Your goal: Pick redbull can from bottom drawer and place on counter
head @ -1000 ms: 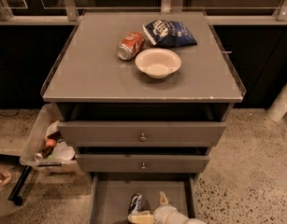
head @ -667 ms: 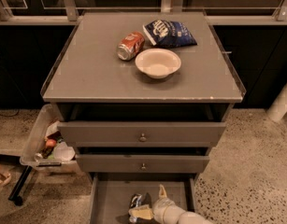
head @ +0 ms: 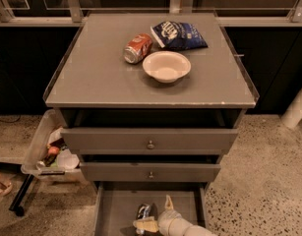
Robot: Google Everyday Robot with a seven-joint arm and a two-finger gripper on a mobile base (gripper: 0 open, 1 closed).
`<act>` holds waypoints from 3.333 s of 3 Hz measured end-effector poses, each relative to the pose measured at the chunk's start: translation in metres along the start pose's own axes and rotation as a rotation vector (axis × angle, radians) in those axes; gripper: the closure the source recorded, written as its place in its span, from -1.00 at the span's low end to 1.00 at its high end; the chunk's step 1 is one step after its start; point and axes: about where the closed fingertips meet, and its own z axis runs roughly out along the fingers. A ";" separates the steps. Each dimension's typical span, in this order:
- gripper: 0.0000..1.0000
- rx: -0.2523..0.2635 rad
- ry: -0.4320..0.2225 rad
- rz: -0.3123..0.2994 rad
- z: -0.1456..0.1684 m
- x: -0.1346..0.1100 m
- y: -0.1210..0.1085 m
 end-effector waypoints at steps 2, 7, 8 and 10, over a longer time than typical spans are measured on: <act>-1.00 0.050 0.019 0.017 0.057 0.055 -0.002; -1.00 0.208 0.201 -0.011 0.130 0.131 -0.024; -0.61 0.210 0.201 -0.011 0.128 0.127 -0.023; 0.32 0.210 0.201 -0.011 0.128 0.127 -0.023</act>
Offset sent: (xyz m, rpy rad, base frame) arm 0.0188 0.0381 -0.1218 -0.0490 0.0313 -0.0616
